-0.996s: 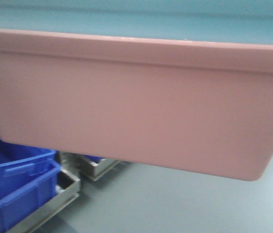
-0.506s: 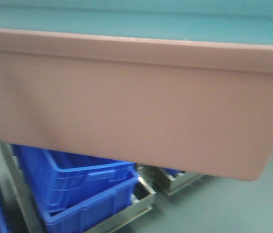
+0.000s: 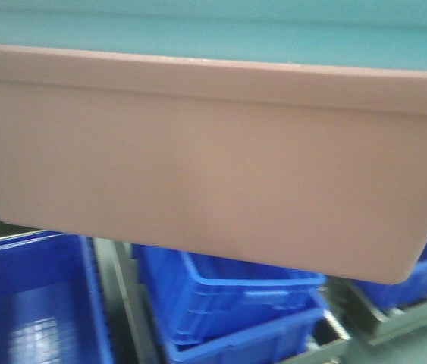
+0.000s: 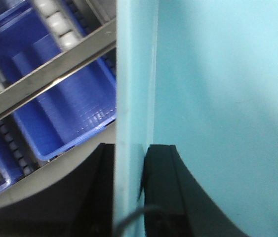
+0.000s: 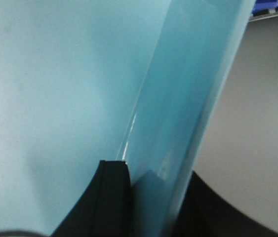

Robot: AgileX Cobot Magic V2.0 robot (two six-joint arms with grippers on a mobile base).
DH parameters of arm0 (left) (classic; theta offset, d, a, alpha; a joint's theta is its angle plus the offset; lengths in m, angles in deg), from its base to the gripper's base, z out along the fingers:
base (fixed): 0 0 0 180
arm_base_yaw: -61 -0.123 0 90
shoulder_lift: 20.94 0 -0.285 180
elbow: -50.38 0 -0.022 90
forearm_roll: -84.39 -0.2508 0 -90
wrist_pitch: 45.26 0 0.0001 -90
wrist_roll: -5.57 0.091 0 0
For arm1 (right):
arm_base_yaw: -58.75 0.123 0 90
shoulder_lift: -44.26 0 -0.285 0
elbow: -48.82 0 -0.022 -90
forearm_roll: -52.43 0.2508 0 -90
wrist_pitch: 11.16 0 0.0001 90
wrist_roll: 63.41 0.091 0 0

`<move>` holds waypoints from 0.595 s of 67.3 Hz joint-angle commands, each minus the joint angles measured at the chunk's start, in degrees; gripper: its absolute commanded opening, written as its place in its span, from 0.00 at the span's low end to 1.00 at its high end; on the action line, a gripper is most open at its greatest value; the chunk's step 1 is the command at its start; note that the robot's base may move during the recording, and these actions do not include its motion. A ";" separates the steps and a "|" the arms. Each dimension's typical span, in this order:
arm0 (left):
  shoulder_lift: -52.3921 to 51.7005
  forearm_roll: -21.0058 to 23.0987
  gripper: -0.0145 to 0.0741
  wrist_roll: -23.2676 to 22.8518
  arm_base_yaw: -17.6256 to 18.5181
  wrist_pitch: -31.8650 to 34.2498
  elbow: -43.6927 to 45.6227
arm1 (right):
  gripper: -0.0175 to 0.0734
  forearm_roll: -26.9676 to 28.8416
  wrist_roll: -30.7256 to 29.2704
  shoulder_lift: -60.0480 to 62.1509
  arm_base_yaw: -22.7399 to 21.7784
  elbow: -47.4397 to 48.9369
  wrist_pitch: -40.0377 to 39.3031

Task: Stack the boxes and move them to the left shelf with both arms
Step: 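Hold the stacked boxes with both grippers above the shelf's metal front rail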

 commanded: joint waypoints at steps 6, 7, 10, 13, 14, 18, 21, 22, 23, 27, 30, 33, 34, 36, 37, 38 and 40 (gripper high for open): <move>-2.52 4.53 0.15 -0.10 2.17 12.19 2.87 | 0.22 2.82 -1.95 1.64 1.75 2.83 -11.68; -2.52 4.53 0.15 -0.10 2.17 12.19 2.87 | 0.22 2.82 -1.95 1.64 1.75 2.83 -11.68; -2.52 4.53 0.15 -0.10 2.17 12.19 2.87 | 0.22 2.82 -1.95 1.64 1.75 2.83 -11.68; -2.52 4.53 0.15 -0.10 2.17 12.19 2.87 | 0.22 2.82 -1.95 1.64 1.75 2.83 -11.68; -2.52 4.53 0.15 -0.10 2.17 12.19 2.87 | 0.22 2.82 -1.95 1.64 1.75 2.83 -11.68; -2.52 4.53 0.15 -0.10 2.17 12.19 2.87 | 0.22 2.82 -1.95 1.64 1.75 2.83 -11.68; -2.52 4.53 0.15 -0.10 2.17 12.19 2.87 | 0.22 2.82 -1.95 1.64 1.75 2.83 -11.68; -2.52 4.53 0.15 -0.10 2.17 12.19 2.87 | 0.22 2.82 -1.95 1.64 1.75 2.83 -11.68; -2.52 4.53 0.15 -0.10 2.17 12.19 2.87 | 0.22 2.82 -1.95 1.64 1.75 2.83 -11.68; -2.52 4.53 0.15 -0.10 2.17 12.19 2.87 | 0.22 2.82 -1.95 1.64 1.75 2.83 -11.68; -2.52 4.53 0.15 -0.10 2.17 12.19 2.87 | 0.22 2.82 -1.95 1.64 1.75 2.83 -11.68; -2.52 4.53 0.15 -0.10 2.17 12.19 2.87 | 0.22 2.82 -1.95 1.64 1.75 2.83 -11.68; -2.52 4.53 0.15 -0.10 2.17 12.19 2.87 | 0.22 2.82 -1.95 1.64 1.75 2.83 -11.68; -2.52 4.53 0.15 -0.10 2.17 12.19 2.87 | 0.22 2.82 -1.95 1.64 1.75 2.83 -11.68; -2.52 4.53 0.15 -0.10 2.17 12.19 2.87 | 0.22 2.82 -1.95 1.64 1.75 2.83 -11.68; -2.52 4.53 0.15 -0.10 2.17 12.19 2.87 | 0.22 2.82 -1.95 1.64 1.75 2.83 -11.68; -2.52 4.53 0.15 -0.10 2.17 12.19 2.87 | 0.22 2.82 -1.95 1.64 1.75 2.83 -11.68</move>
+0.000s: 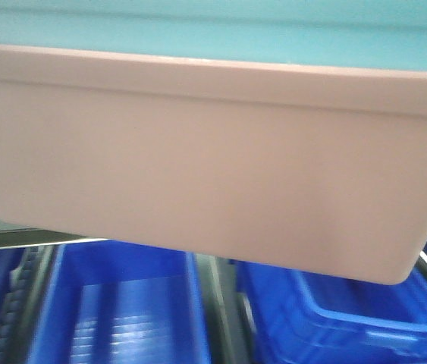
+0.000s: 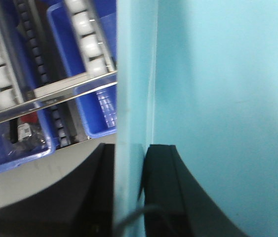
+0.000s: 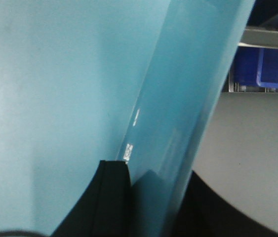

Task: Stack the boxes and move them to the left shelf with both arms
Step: 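Hold the stacked boxes with both grippers above the shelf's metal front rail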

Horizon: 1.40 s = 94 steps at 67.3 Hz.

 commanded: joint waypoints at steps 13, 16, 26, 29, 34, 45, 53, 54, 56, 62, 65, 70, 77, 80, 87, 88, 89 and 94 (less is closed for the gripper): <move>-2.52 4.53 0.15 -0.10 2.17 12.28 2.87 | 0.22 2.82 -1.95 1.64 1.75 2.83 -11.68; -2.52 4.53 0.15 -0.10 2.17 12.28 2.87 | 0.22 2.82 -1.95 1.64 1.75 2.83 -11.68; -2.52 4.53 0.15 -0.10 2.17 12.28 2.87 | 0.22 2.82 -1.95 1.64 1.75 2.83 -11.68; -2.52 4.53 0.15 -0.10 2.17 12.28 2.87 | 0.22 2.82 -1.95 1.64 1.75 2.83 -11.68; -2.52 4.53 0.15 -0.10 2.17 12.28 2.87 | 0.22 2.82 -1.95 1.64 1.75 2.83 -11.68; -2.52 4.53 0.15 -0.10 2.17 12.28 2.87 | 0.22 2.82 -1.95 1.64 1.75 2.83 -11.68; -2.52 4.53 0.15 -0.10 2.17 12.28 2.87 | 0.22 2.82 -1.95 1.64 1.75 2.83 -11.68; -2.52 4.53 0.15 -0.10 2.17 12.28 2.87 | 0.22 2.82 -1.95 1.64 1.75 2.83 -11.68; -2.52 4.53 0.15 -0.10 2.17 12.28 2.87 | 0.22 2.82 -1.95 1.64 1.75 2.83 -11.68; -2.52 4.53 0.15 -0.10 2.17 12.28 2.87 | 0.22 2.82 -1.95 1.64 1.75 2.83 -11.68; -2.52 4.53 0.15 -0.10 2.17 12.28 2.87 | 0.22 2.82 -1.95 1.64 1.75 2.83 -11.68; -2.52 4.53 0.15 -0.10 2.17 12.28 2.87 | 0.22 2.82 -1.95 1.64 1.75 2.83 -11.68; -2.52 4.53 0.15 -0.10 2.17 12.28 2.87 | 0.22 2.82 -1.95 1.64 1.75 2.83 -11.68; -2.52 4.53 0.15 -0.10 2.17 12.28 2.87 | 0.22 2.82 -1.95 1.64 1.75 2.83 -11.68; -2.52 4.53 0.15 -0.10 2.17 12.28 2.87 | 0.22 2.82 -1.95 1.64 1.75 2.83 -11.68; -2.52 4.53 0.15 -0.10 2.17 12.28 2.87 | 0.22 2.82 -1.95 1.64 1.75 2.83 -11.68; -2.52 4.53 0.15 -0.10 2.17 12.28 2.87 | 0.22 2.82 -1.95 1.64 1.75 2.83 -11.68; -2.52 4.53 0.15 -0.10 2.17 12.28 2.87 | 0.22 2.82 -1.95 1.64 1.75 2.83 -11.68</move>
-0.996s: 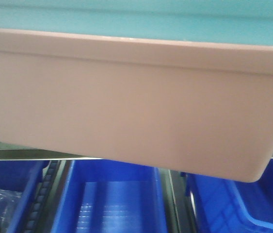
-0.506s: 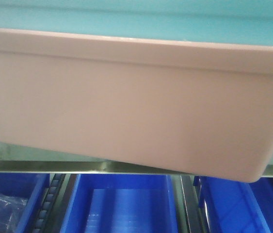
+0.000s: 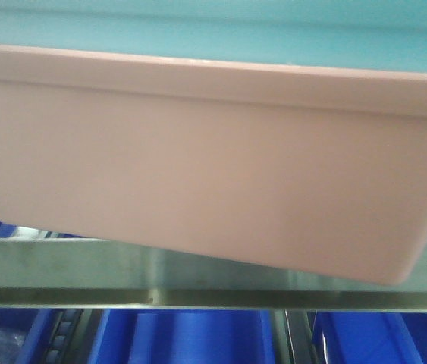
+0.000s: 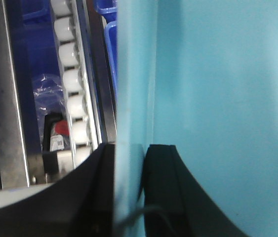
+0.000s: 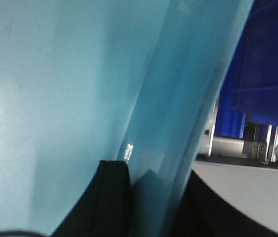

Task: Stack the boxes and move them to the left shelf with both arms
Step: 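Hold the stacked boxes with both grippers above the shelf's metal front rail, then lower the stacked boxes with both grippers onto the roller shelf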

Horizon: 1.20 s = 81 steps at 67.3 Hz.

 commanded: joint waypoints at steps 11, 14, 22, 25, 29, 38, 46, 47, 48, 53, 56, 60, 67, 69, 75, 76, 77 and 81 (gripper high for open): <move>-2.52 4.53 0.15 -0.10 2.17 12.28 2.87 | 0.22 2.61 -1.95 1.64 1.75 2.83 -11.68; -2.52 4.53 0.15 -0.10 2.17 12.28 2.87 | 0.22 2.61 -1.95 1.64 1.75 2.83 -11.68; -2.52 4.53 0.15 -0.10 2.17 12.28 2.87 | 0.22 2.61 -1.95 1.64 1.75 2.83 -11.68; -2.52 4.53 0.15 -0.10 2.17 12.28 2.87 | 0.22 2.61 -1.95 1.64 1.75 2.83 -11.68; -2.52 4.53 0.15 -0.10 2.17 12.28 2.87 | 0.22 2.61 -1.95 1.64 1.75 2.83 -11.68; -2.52 4.53 0.15 -0.10 2.17 12.28 2.87 | 0.22 2.61 -1.95 1.64 1.75 2.83 -11.68; -2.52 4.53 0.15 -0.10 2.17 12.28 2.87 | 0.22 2.61 -1.95 1.64 1.75 2.83 -11.68; -2.52 4.53 0.15 -0.10 2.17 12.28 2.87 | 0.22 2.61 -1.95 1.64 1.75 2.83 -11.68; -2.52 4.53 0.15 -0.10 2.17 12.28 2.87 | 0.22 2.61 -1.95 1.64 1.75 2.83 -11.68; -2.52 4.53 0.15 -0.10 2.17 12.28 2.87 | 0.22 2.61 -1.95 1.64 1.75 2.83 -11.68; -2.52 4.53 0.15 -0.10 2.17 12.28 2.87 | 0.22 2.61 -1.95 1.64 1.75 2.83 -11.68; -2.52 4.53 0.15 -0.10 2.17 12.28 2.87 | 0.22 2.61 -1.95 1.64 1.75 2.83 -11.68; -2.52 4.53 0.15 -0.10 2.17 12.28 2.87 | 0.22 2.61 -1.95 1.64 1.75 2.83 -11.68; -2.52 4.53 0.15 -0.10 2.17 12.28 2.87 | 0.22 2.61 -1.95 1.64 1.75 2.83 -11.68; -2.52 4.53 0.15 -0.10 2.17 12.28 2.87 | 0.22 2.61 -1.95 1.64 1.75 2.83 -11.68; -2.52 4.53 0.15 -0.10 2.17 12.28 2.87 | 0.22 2.61 -1.95 1.64 1.75 2.83 -11.68; -2.52 4.53 0.15 -0.10 2.17 12.28 2.87 | 0.22 2.61 -1.95 1.64 1.75 2.83 -11.68; -2.52 4.53 0.15 -0.10 2.17 12.28 2.87 | 0.22 2.61 -1.95 1.64 1.75 2.83 -11.68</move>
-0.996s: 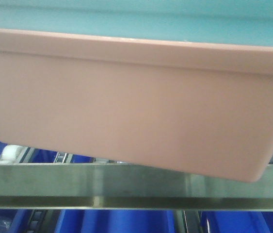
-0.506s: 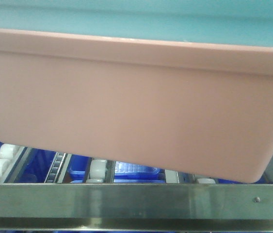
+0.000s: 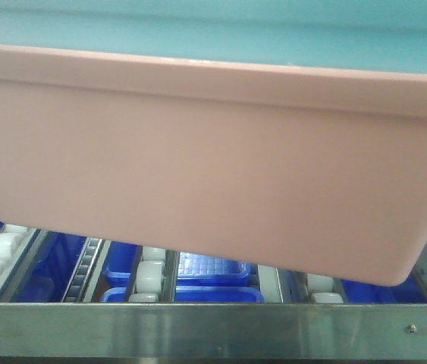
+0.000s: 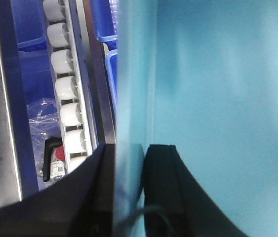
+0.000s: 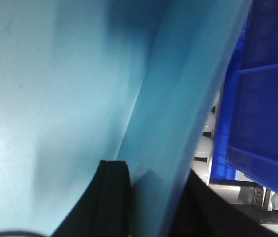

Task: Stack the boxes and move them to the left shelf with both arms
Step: 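Lower the stacked boxes with both grippers onto the roller shelf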

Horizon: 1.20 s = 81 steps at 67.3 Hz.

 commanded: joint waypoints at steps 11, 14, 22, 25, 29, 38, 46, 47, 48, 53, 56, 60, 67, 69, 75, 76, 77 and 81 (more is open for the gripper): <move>-2.52 4.53 0.15 -0.10 2.17 12.45 2.87 | 0.22 2.61 -1.95 1.64 1.75 2.83 -11.68; -2.52 4.53 0.15 -0.10 2.17 12.72 2.87 | 0.22 2.61 -1.95 1.64 1.75 2.83 -11.61; -2.52 4.40 0.15 -0.10 2.17 13.01 2.87 | 0.22 2.61 -1.95 1.64 1.75 2.83 -10.88; -2.52 3.09 0.15 -0.10 2.17 13.96 2.87 | 0.22 2.61 -2.00 1.64 1.75 2.83 -10.95; -2.52 1.65 0.15 -0.10 2.17 14.08 2.87 | 0.22 2.22 -2.06 1.64 1.75 2.83 -11.47; -2.52 1.35 0.15 -0.10 2.17 13.97 2.87 | 0.22 0.85 -2.53 1.64 1.75 2.83 -13.73; -2.52 -0.55 0.15 -0.10 2.17 14.07 2.87 | 0.22 -0.67 -2.53 1.57 1.71 3.07 -16.18; -2.52 -0.91 0.15 -0.10 2.04 14.07 2.87 | 0.22 -0.75 -2.64 1.57 1.63 3.17 -16.47; -2.52 -0.93 0.15 -0.10 1.94 14.07 2.87 | 0.22 -0.83 -2.71 1.51 1.53 3.30 -16.76; -2.52 -0.80 0.15 -0.10 0.88 14.48 2.87 | 0.22 -0.82 -4.10 1.10 0.71 3.90 -18.10; -2.52 -0.80 0.15 -0.10 -0.29 15.00 2.87 | 0.22 -0.82 -5.27 0.45 -0.13 4.46 -18.28; -2.52 -0.49 0.15 -0.10 -1.76 15.82 2.87 | 0.22 -0.76 -6.76 -0.70 -1.31 5.73 -18.36; -2.52 1.68 0.15 -0.22 -5.05 18.17 2.87 | 0.22 -0.21 -10.97 -3.19 -3.12 8.78 -18.36; -2.52 2.45 0.15 -0.22 -5.97 18.87 2.87 | 0.22 0.06 -12.49 -4.29 -3.73 10.03 -18.36; -1.75 3.31 0.15 -0.22 -8.39 20.63 2.87 | 0.22 0.82 -15.24 -7.22 -5.00 13.00 -18.19; -1.45 3.21 0.15 -0.22 -8.79 20.87 2.87 | 0.22 0.90 -15.51 -7.93 -5.25 13.62 -18.19; -1.26 3.21 0.15 -0.22 -9.02 21.00 2.87 | 0.22 0.90 -15.67 -8.40 -5.40 13.98 -18.19; -0.06 3.21 0.15 -0.11 -9.87 21.00 2.87 | 0.22 0.92 -16.19 -10.19 -5.99 15.15 -18.36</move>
